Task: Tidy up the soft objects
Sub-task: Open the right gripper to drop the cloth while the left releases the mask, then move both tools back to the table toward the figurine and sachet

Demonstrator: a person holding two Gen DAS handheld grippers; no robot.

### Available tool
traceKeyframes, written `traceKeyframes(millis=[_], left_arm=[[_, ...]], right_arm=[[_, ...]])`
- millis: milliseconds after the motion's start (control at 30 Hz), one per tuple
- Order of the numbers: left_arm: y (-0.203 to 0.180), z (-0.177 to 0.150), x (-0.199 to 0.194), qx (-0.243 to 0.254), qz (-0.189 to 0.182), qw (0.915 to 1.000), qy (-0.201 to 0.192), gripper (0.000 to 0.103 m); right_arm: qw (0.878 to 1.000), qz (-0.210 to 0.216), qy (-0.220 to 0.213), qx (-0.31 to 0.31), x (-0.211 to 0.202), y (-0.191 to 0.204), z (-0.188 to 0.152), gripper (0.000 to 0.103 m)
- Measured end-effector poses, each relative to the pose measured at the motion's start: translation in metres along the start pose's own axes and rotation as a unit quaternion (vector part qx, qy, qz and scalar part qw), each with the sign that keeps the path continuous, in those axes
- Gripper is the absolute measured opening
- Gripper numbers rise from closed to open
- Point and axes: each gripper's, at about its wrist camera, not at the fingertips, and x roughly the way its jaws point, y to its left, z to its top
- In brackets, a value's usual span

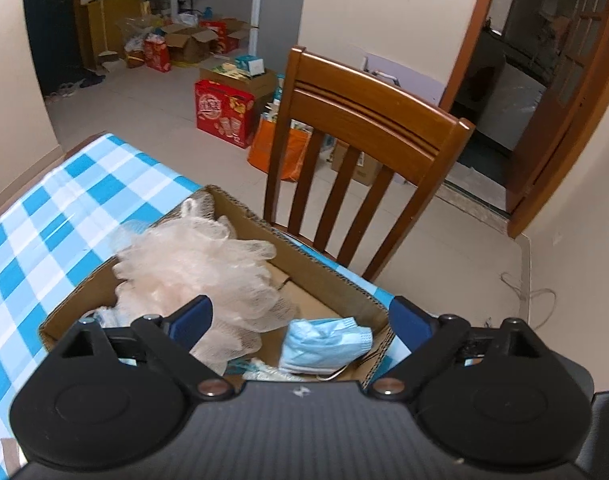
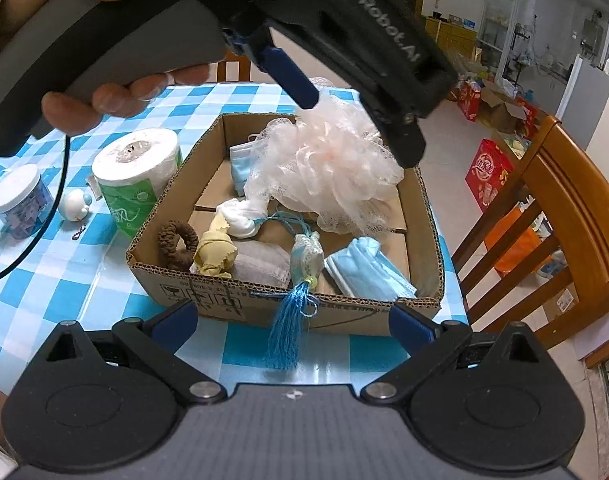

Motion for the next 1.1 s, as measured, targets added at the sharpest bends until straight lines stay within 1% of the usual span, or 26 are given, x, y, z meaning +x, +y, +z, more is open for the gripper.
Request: traceKeyframes(millis=[167,300,433,500,633,800,867,967,1100], left_arm=[[0.005,-0.017,-0.008,-0.005,0.03,0.9995,-0.003,0.096],[0.011,-0.031,-0.02,-0.016,0.039,0.9991,-0.009,0.096],[0.017,-0.048,-0.037,-0.02,0.079,0.9965,-0.019,0.097],[0.021,-0.058,-0.045,-0.022,0.098,0.9947,-0.023,0.098],[0.034,-0.08,-0.062,-0.037,0.133,0.99,-0.029,0.099],[0.057,-0.11,-0.08,-0.065,0.162,0.9844,-0.024,0.099],[0.067,-0.122,-0.087,-0.078,0.176,0.981,-0.022,0.099],[0.079,-0.142,-0.095,-0.093,0.206,0.9738,-0.018,0.099],[0.095,-0.166,-0.102,-0.112,0.231,0.9665,-0.005,0.099]], right_arm=[[1.0,-0.002,-0.003,-0.009,0.001,0.007,0.004,0.103],[1.0,0.001,-0.005,-0.013,0.001,0.012,0.007,0.103],[1.0,-0.002,-0.002,-0.019,0.003,0.019,0.01,0.103],[1.0,-0.001,-0.001,-0.018,0.003,0.022,0.012,0.103],[1.0,-0.002,-0.001,-0.021,0.004,0.032,0.016,0.103],[1.0,0.002,-0.003,-0.024,0.003,0.045,0.023,0.103],[1.0,0.004,-0.003,-0.026,0.004,0.051,0.026,0.103],[0.999,0.009,-0.004,-0.03,0.005,0.06,0.031,0.103],[0.999,0.022,-0.007,-0.039,0.007,0.073,0.04,0.103]])
